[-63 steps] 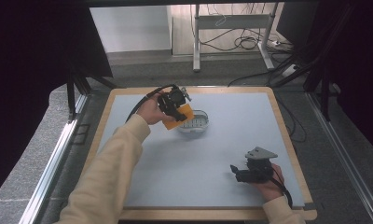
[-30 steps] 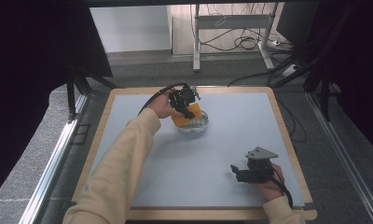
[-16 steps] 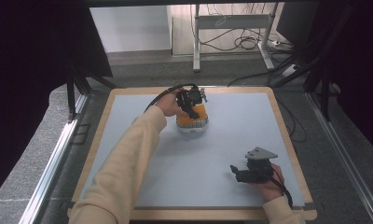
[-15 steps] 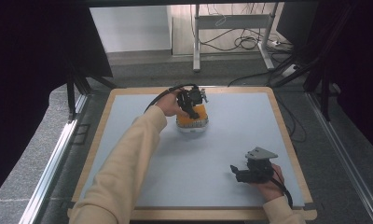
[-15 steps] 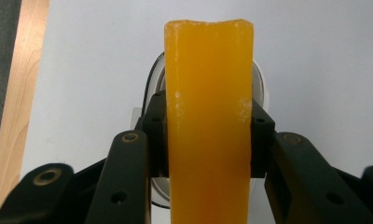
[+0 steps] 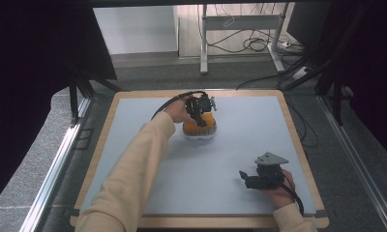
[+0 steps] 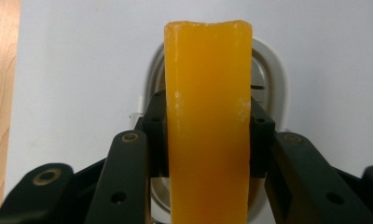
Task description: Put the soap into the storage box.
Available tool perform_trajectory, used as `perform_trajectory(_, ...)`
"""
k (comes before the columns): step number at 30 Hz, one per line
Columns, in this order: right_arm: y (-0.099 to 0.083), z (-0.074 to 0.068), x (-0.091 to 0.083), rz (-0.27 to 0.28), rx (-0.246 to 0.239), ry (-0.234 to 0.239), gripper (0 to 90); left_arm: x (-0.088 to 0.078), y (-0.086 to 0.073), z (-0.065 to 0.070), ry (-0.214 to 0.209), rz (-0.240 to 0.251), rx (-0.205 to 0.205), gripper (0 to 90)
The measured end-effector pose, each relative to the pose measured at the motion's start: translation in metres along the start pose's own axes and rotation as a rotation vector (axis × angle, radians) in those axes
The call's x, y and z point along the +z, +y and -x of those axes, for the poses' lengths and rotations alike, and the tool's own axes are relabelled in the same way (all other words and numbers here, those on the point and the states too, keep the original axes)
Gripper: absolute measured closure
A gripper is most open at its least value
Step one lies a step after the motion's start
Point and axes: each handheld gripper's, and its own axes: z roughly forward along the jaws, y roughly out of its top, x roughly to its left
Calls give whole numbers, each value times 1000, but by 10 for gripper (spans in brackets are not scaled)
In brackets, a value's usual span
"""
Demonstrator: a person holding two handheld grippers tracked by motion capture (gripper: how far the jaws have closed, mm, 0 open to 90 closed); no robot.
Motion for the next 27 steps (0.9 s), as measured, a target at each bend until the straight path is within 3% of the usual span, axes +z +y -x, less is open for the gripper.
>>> perform_trajectory(5, 0, 0, 0, 0, -2, 0, 129, -2, 2, 1, 45, 33, -23, 575)
perform_trajectory(10, 0, 0, 0, 1, -6, -2, 128, -8, 2, 3, 100, 50, -40, 401)
perform_trajectory(13, 0, -1, 0, 0, -4, -2, 129, -14, 1, 4, 151, 85, -86, 298)
perform_trajectory(18, 0, 0, 0, -1, -3, -5, 128, -25, -4, 5, 159, 150, -135, 236)
perform_trajectory(27, 0, 0, 0, -3, -5, -8, 128, -38, -23, 14, 136, 209, -190, 206)
